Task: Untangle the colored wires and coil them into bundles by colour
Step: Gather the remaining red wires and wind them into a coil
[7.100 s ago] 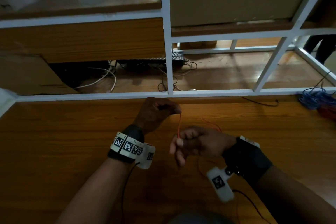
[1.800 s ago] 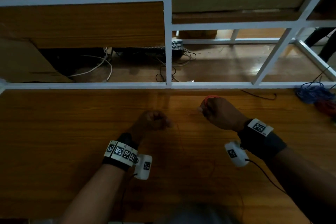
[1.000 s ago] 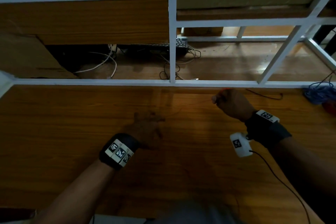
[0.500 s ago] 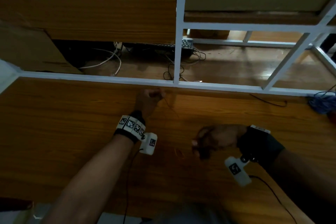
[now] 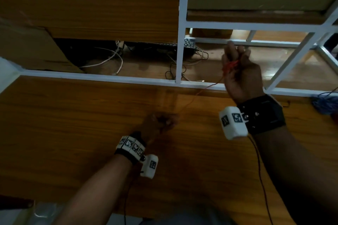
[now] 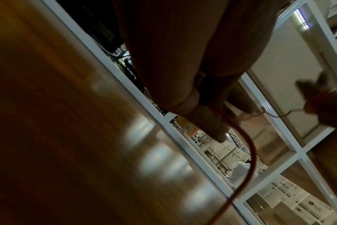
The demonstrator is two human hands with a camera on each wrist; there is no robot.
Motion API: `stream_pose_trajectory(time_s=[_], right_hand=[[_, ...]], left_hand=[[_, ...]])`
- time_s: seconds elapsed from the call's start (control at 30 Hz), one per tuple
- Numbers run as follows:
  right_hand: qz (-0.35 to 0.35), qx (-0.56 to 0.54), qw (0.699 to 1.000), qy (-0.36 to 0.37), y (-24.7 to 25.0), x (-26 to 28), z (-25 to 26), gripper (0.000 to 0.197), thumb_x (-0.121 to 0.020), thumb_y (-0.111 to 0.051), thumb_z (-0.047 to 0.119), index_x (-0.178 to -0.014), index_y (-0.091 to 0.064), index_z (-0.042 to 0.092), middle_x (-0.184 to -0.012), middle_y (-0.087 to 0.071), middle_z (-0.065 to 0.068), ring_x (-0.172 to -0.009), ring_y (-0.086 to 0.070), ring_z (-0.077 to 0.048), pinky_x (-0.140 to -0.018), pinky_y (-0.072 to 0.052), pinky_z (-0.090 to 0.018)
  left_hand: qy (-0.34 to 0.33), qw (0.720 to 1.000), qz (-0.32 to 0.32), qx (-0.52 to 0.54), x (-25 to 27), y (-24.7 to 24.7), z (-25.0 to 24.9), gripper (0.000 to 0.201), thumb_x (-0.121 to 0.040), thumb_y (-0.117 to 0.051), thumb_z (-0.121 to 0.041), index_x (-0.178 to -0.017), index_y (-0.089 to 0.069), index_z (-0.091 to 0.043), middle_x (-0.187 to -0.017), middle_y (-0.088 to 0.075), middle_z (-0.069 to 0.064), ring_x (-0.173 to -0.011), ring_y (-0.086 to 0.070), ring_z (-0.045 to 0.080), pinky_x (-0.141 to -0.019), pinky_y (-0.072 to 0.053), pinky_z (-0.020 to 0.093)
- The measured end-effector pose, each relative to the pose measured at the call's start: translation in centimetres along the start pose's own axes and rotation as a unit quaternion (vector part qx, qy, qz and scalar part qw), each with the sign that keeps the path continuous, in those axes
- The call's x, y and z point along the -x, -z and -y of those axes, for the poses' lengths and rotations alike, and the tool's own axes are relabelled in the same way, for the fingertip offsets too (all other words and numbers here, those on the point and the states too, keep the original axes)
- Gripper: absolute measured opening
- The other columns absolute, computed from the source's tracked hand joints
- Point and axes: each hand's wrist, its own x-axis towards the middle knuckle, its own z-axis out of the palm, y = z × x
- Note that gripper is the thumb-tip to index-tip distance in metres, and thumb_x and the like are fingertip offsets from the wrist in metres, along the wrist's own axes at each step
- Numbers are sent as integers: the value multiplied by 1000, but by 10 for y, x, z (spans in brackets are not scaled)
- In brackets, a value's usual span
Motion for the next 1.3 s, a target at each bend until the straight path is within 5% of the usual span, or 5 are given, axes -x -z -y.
stream_pose_trajectory(time_s=[0.2, 0.37, 0.6, 0.87, 1.3], right_hand=[[48, 802, 573, 163, 97, -5, -54, 17, -102, -52, 7, -93, -67, 8, -107, -69, -22, -114, -64, -35, -102, -50, -44], [238, 852, 447, -132, 102, 19, -43, 24, -108, -46, 30, -91, -61, 24, -85, -57, 6, -87, -65, -22, -74, -44, -29], [403, 749, 442, -284, 86, 51, -46, 12, -101, -57, 41, -91, -58, 46, -101, -67, 4, -90, -67, -17, -77, -54, -32], [464, 385, 712, -360, 34, 78, -33, 21, -101, -51, 2, -113, -68, -1, -105, -75, -17, -107, -69, -26, -105, -49, -44], [345, 52, 848, -398, 13, 76, -27, 19, -101, -56, 1, -118, -63, -5, -111, -72, -19, -124, -63, -28, -108, -50, -37]], left_hand=[[40, 974, -127, -182, -7, -11, -7, 38, -94, -58, -2, -124, -60, -24, -121, -60, -2, -93, -70, 21, -76, -61, 42], [-29, 940, -149, -305, 0, 8, -47, 21, -96, -57, -10, -105, -63, -28, -100, -71, -3, -86, -68, 14, -66, -57, 29], [-160, 923, -203, -284, -17, 17, -85, 19, -96, -53, -4, -109, -61, -15, -92, -71, -4, -71, -66, -1, -57, -48, 18], [-211, 926, -198, -242, -42, 6, -108, 17, -97, -55, -6, -113, -62, -7, -99, -71, 6, -56, -63, 3, -41, -47, 21], [-177, 891, -171, -382, -37, 21, -73, 17, -99, -56, -18, -112, -68, -17, -103, -71, 1, -66, -62, 0, -63, -53, 16]])
